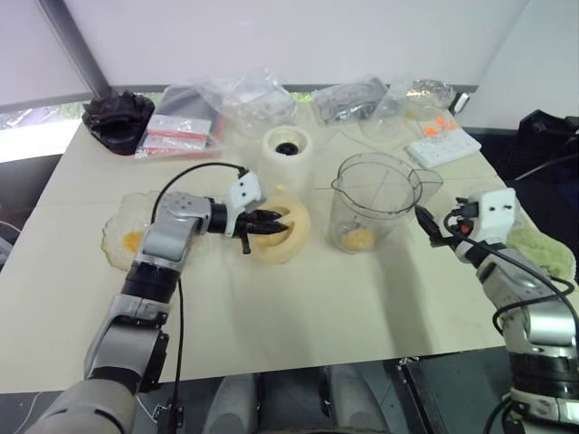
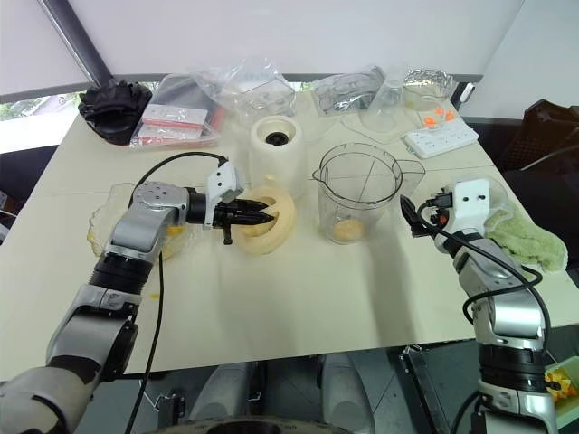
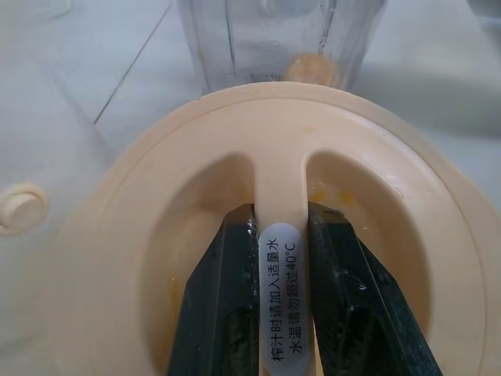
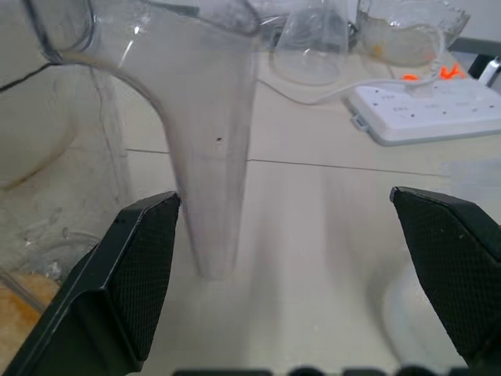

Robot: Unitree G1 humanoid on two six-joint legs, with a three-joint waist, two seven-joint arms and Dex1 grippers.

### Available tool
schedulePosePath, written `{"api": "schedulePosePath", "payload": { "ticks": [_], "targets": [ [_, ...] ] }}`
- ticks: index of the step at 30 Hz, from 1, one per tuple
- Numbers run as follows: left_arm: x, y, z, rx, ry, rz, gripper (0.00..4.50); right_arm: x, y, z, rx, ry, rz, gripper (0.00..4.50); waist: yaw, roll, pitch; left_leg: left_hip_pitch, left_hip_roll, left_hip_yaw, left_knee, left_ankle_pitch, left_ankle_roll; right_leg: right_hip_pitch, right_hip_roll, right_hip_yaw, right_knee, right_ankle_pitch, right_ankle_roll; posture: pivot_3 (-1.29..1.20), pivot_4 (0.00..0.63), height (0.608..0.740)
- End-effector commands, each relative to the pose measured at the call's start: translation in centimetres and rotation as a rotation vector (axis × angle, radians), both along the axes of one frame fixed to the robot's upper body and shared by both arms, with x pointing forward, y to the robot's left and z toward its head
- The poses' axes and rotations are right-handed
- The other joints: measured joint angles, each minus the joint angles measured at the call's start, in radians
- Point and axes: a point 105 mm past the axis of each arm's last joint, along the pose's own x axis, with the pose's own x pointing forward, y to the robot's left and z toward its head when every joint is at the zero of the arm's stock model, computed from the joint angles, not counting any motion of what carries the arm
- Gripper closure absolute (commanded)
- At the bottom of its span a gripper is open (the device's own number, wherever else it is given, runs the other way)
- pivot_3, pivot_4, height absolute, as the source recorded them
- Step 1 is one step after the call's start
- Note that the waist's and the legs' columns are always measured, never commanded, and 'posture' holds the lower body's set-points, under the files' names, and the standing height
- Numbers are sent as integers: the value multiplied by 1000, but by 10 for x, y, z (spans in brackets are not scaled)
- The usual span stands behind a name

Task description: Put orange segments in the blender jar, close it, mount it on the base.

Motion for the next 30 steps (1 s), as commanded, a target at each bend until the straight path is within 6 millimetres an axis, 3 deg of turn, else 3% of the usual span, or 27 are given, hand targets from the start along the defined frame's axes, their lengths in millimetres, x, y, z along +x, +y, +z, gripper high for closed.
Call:
{"api": "schedulePosePath", "payload": {
  "ticks": [1, 8, 17, 20, 25, 30],
  "targets": [
    [-2, -1, 16, -32, -51, 12, 4213, 2, 6, 11, -9, -50, 30, 0, 0, 0, 0, 0, 0, 0, 0, 0, 0, 0, 0, 0, 0, 0, 0, 0, 150, 740],
    [-2, -3, 25, -54, -75, 31, 4213, 11, 10, 12, 16, -66, 33, 0, -1, 0, 0, 0, 0, 0, 0, 0, 0, 0, 0, 0, 0, 0, 0, 0, 150, 740],
    [-3, -1, 39, -58, -118, 40, 4213, 37, 13, 18, 29, -100, 34, 0, -4, 0, 0, 0, 0, 0, -1, 0, 0, 0, 1, 0, 0, 0, 0, 0, 150, 740],
    [-3, 5, 48, -62, -141, 57, 4264, 39, 15, 17, 35, -106, 41, 898, -4, 0, 0, 0, 0, 0, -1, 0, 0, 0, 0, 0, 0, 0, 0, 0, 150, 740],
    [-2, 19, 66, -83, -172, 98, 4264, 38, 21, 15, 44, -110, 57, 3499, -3, 1, 0, 0, 0, 0, -1, 0, 0, 0, 0, 0, 0, 0, 0, 0, 150, 740],
    [2, 36, 106, -124, -234, 134, 4264, 34, 31, 14, 61, -111, 65, 3538, -5, 0, 0, 1, 0, 0, 0, 0, 0, 0, 0, 0, 0, 0, 0, 0, 150, 740]
  ]
}}
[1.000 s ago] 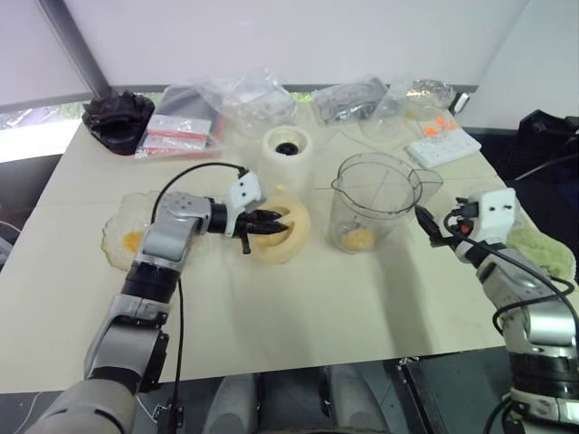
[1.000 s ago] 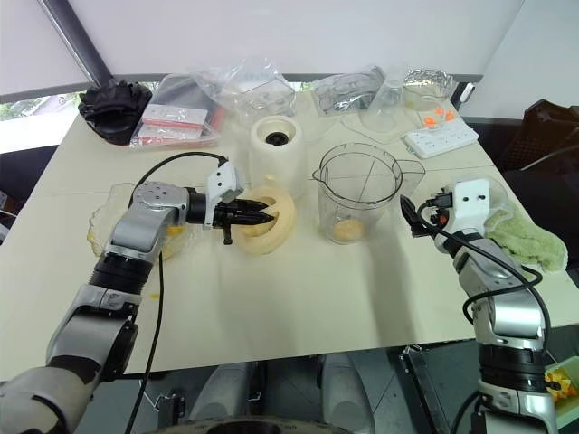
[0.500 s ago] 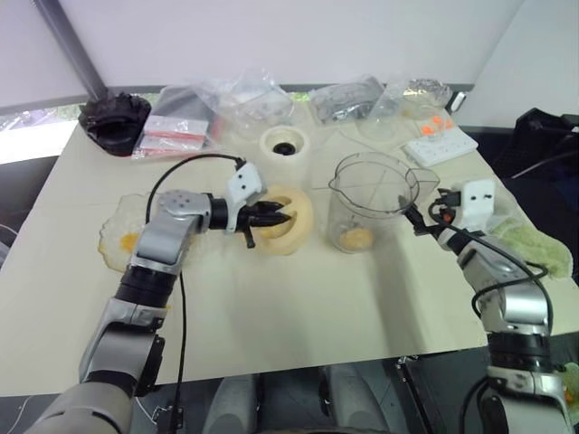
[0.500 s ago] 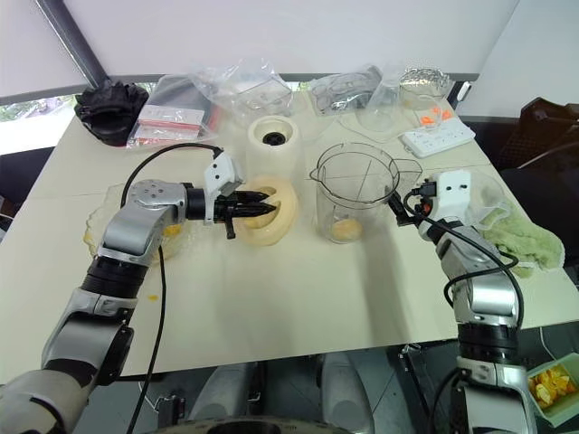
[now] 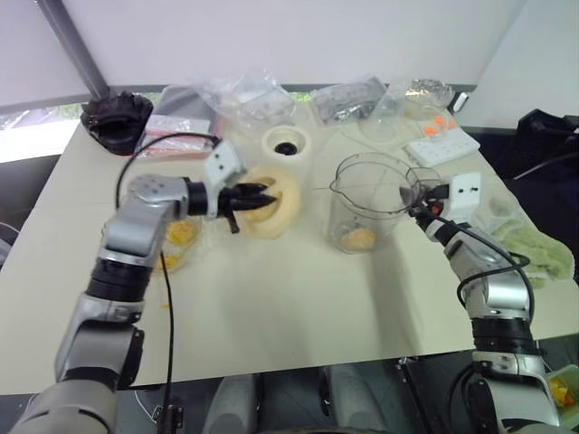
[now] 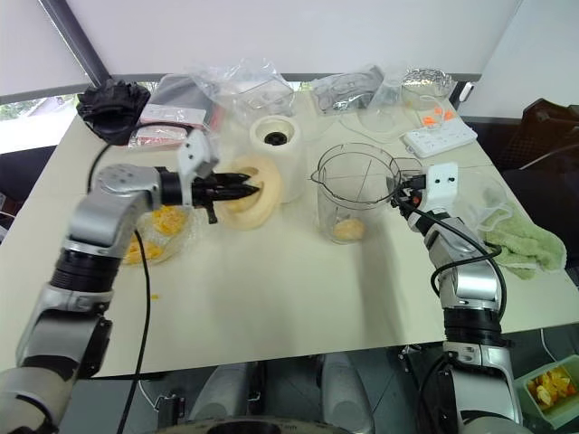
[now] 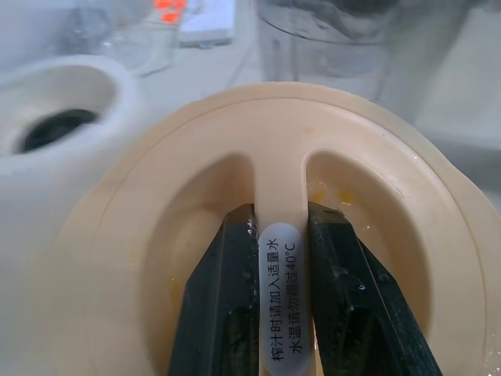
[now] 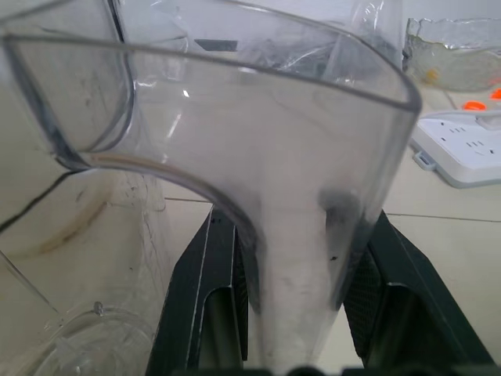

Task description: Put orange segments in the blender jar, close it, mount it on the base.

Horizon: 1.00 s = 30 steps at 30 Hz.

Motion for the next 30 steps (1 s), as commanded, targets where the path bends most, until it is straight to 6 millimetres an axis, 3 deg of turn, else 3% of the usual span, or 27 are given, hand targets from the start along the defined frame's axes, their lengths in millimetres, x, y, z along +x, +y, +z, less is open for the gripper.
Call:
{"api": "schedulePosePath", "payload": {
  "ticks": [1, 7, 13, 17, 21, 30],
  "targets": [
    [-2, 4, 49, -46, -126, -9, 4264, -5, 8, 14, 3, -53, 8, 3538, 0, 0, 0, 0, 0, 0, 0, 0, 0, 0, 0, 0, 0, 0, 0, 0, 150, 740],
    [-3, -7, 105, -96, -224, -73, 4264, -15, 39, 26, 51, -87, 66, 3538, -3, 0, 0, 0, 0, 0, 0, 0, 0, 0, 1, 0, 0, 0, 0, 0, 150, 740],
    [-10, -32, 135, -171, -198, -178, 4264, -22, 75, 36, 75, -107, 142, 3538, -2, 1, 1, -1, 0, 0, 0, 0, 0, -2, 2, 0, 2, 0, 0, 0, 150, 740],
    [-18, -50, 137, -162, -179, -260, 4264, -26, 96, 32, 63, -92, 188, 3538, -2, 1, 1, -1, 0, 0, 0, 0, 0, -2, 2, 0, 2, 0, 0, 0, 150, 740],
    [-30, -70, 123, -126, -112, -345, 4264, -27, 108, 23, 43, -70, 209, 3538, 0, 1, 1, -1, 0, 0, 0, 0, 0, -2, 2, 0, 2, 0, 0, 0, 150, 740],
    [-48, -80, 91, 18, -6, -439, 4264, -23, 116, 7, 14, -28, 206, 3538, -4, 1, 1, -2, 0, 0, 0, 0, 0, -3, 2, 0, 2, 0, 0, 0, 150, 740]
  ]
}}
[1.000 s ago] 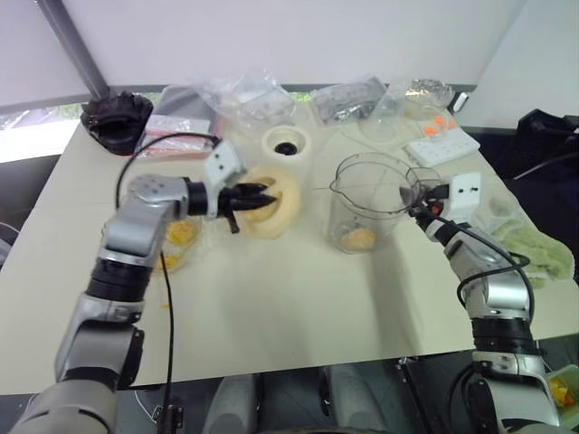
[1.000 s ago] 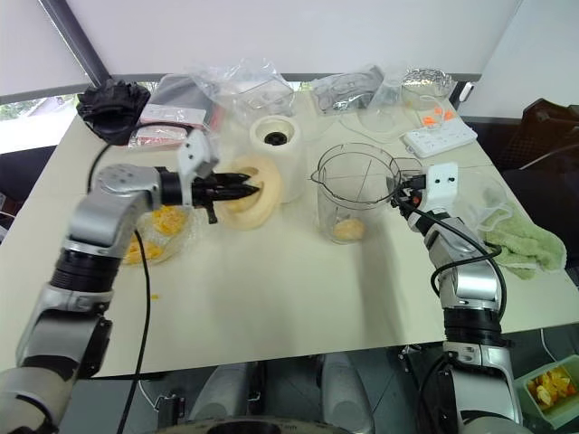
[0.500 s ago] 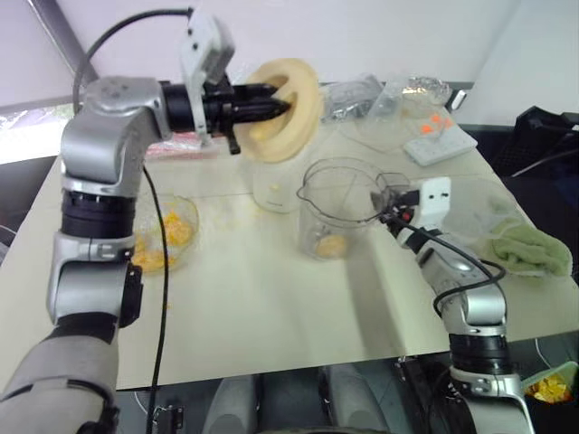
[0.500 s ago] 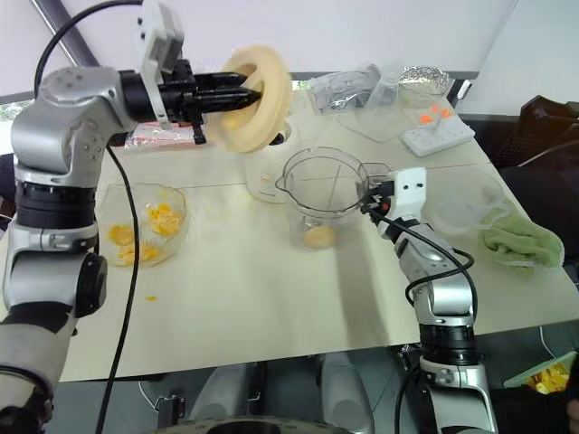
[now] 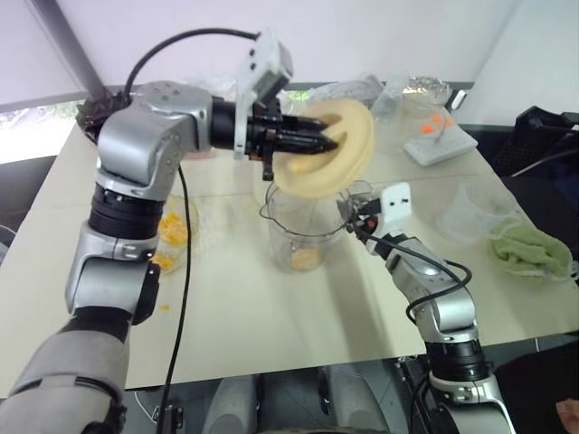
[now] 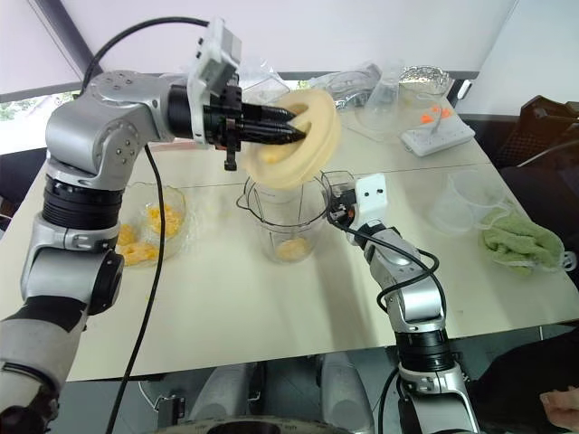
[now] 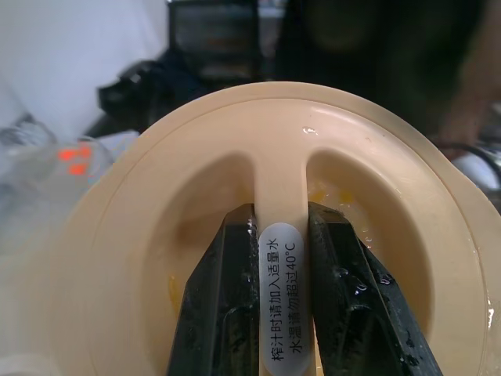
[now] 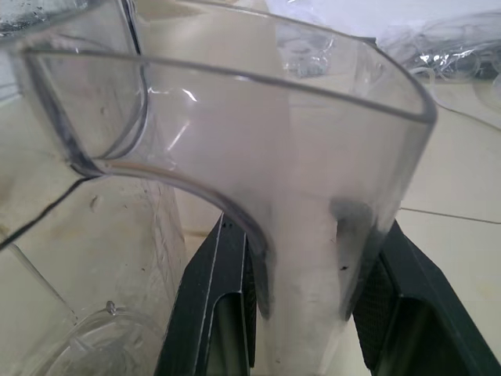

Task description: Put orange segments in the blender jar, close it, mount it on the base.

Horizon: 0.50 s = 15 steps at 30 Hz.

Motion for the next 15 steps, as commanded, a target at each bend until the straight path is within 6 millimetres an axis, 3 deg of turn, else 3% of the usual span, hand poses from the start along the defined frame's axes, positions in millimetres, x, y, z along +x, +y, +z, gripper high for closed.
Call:
{"api": "schedulePosePath", "payload": {
  "ticks": [1, 9, 15],
  "targets": [
    [-10, 1, -3, 66, -26, -34, 4264, 1, 3, 12, -2, -61, 4, 3538, -1, 0, 0, 0, 0, 0, 0, 0, 0, 0, 0, 0, 0, 0, 0, 0, 150, 740],
    [-2, 12, -31, 212, -27, -21, 4264, 0, 3, 10, -23, -68, 5, 3538, 0, 0, 0, 1, 0, 0, 0, 0, 0, 0, 0, 0, 2, -2, -3, 0, 150, 740],
    [10, 8, -51, 260, -36, -20, 4264, -2, 4, 13, -23, -78, 6, 3538, 2, 0, 0, 1, 0, 0, 0, 0, 0, 0, 0, 0, 2, -2, -3, 0, 150, 740]
  ]
}}
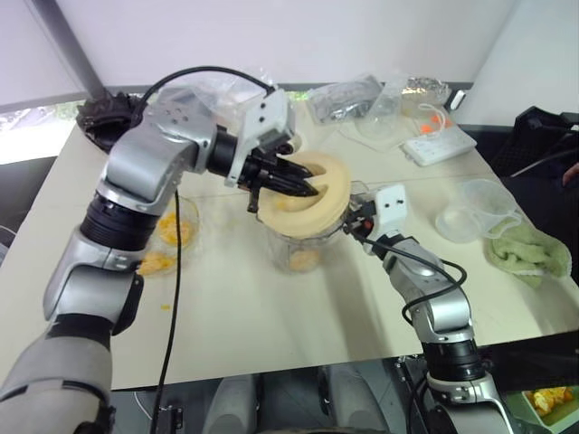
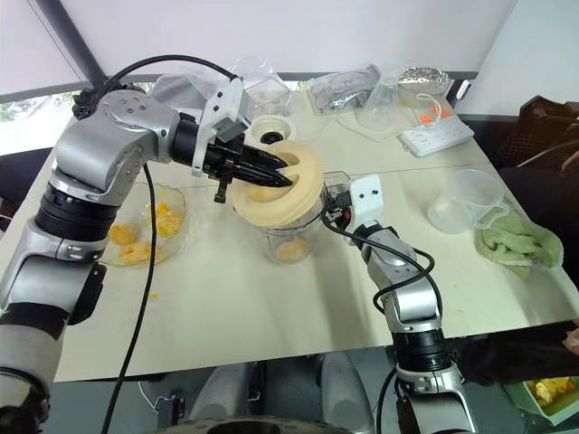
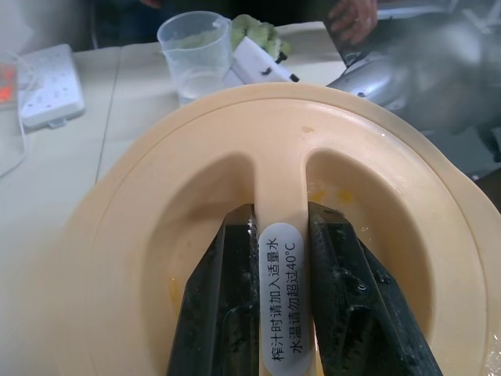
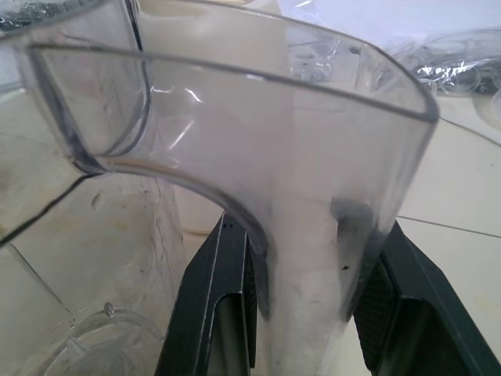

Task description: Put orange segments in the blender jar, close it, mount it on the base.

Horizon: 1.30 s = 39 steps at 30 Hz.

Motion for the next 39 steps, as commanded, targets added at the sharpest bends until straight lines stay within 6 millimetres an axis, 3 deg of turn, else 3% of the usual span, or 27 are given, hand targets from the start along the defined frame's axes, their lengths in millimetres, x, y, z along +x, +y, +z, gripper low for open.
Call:
{"api": "schedulePosePath", "payload": {
  "ticks": [1, 6, 11, 20, 30, 39],
  "targets": [
    [7, -4, -16, 55, -17, -7, 4264, -3, 1, 13, 8, -51, 5, 3538, 0, 0, 0, 0, 0, 0, 0, 0, 0, 0, 0, 0, 1, 0, 0, 0, 150, 740],
    [19, -9, -36, 96, -2, -4, 4264, -6, -1, 14, 5, -56, -1, 3538, 3, 0, -1, 1, 0, 0, 0, 0, 0, 0, 0, 0, 2, 0, 0, 0, 150, 740],
    [16, -15, -51, 135, 45, -39, 4264, -6, -5, 14, 1, -56, -17, 3538, 6, 1, -2, 4, 0, 0, 1, 0, 0, 3, 0, 0, 3, -1, -1, 0, 150, 740],
    [11, -11, -100, 329, 139, 5, 4264, -6, -7, 12, -1, -57, -27, 3538, 6, 1, -6, 6, 0, 0, 1, 0, 0, 6, 0, 0, 3, -1, -1, 0, 150, 740],
    [33, -8, -125, 379, 283, 386, 4264, -4, -7, 15, 0, -81, -45, 3538, 9, 4, -17, 18, 1, -6, 0, 0, 0, 24, 0, -1, -6, -7, 0, 0, 150, 740],
    [47, 0, -116, 328, 362, 647, 4264, -3, -7, 15, -43, -106, -42, 3538, 10, 4, -25, 21, -3, -13, 0, 0, 0, 29, -7, -1, -13, -8, 2, 0, 150, 740]
  ]
}}
